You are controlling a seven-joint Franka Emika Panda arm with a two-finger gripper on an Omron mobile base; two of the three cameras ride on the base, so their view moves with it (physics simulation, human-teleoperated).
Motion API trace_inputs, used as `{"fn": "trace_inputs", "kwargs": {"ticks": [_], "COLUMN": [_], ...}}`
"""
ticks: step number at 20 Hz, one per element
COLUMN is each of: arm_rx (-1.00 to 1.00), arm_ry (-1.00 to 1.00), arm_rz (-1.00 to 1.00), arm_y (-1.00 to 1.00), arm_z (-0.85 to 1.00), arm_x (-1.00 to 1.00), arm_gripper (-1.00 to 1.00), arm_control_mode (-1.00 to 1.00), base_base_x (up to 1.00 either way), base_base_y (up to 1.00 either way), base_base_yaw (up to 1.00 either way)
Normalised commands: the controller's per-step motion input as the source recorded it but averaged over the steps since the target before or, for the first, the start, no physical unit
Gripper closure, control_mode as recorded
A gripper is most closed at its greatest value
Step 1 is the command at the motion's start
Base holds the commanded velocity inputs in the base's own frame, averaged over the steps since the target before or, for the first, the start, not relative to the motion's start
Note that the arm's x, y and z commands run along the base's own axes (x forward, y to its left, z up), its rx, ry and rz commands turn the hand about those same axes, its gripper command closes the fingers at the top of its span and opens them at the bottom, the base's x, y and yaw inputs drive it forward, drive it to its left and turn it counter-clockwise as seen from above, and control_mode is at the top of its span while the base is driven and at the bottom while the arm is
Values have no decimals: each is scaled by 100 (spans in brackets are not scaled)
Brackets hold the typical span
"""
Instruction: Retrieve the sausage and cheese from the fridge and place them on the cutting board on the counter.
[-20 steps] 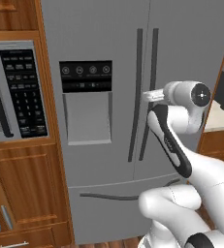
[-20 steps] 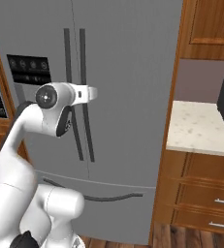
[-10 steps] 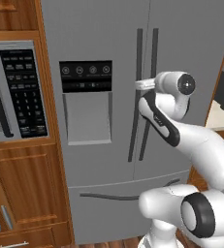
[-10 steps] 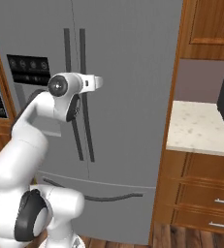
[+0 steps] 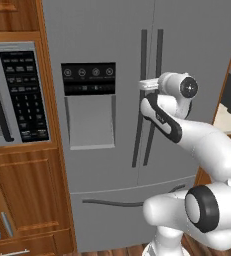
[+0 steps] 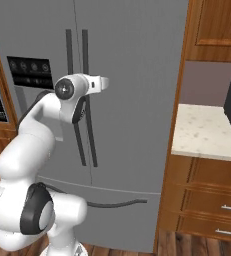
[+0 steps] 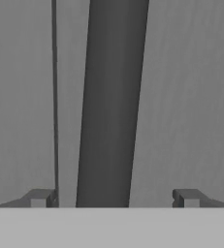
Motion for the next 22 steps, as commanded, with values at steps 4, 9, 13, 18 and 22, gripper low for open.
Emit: {"fn": "trace_inputs", "kwargs": {"ticks": [4, 9, 13, 18, 22], "arm_rx": [0, 0, 0, 0, 0], "arm_ry": [8, 8, 1, -1, -6], "arm_rz": [0, 0, 0, 0, 0], "arm_y": [-6, -1, 0, 0, -9], "arm_z": [0, 0, 0, 0, 0], "arm_x": [64, 40, 8, -9, -74], "arm_gripper": [-100, 100, 100, 100, 100], "arm_control_mode": [-100, -100, -100, -100, -100], "base_base_x": [0, 0, 0, 0, 0], "base_base_y": [0, 0, 0, 0, 0], "base_base_yaw": [0, 0, 0, 0, 0]}}
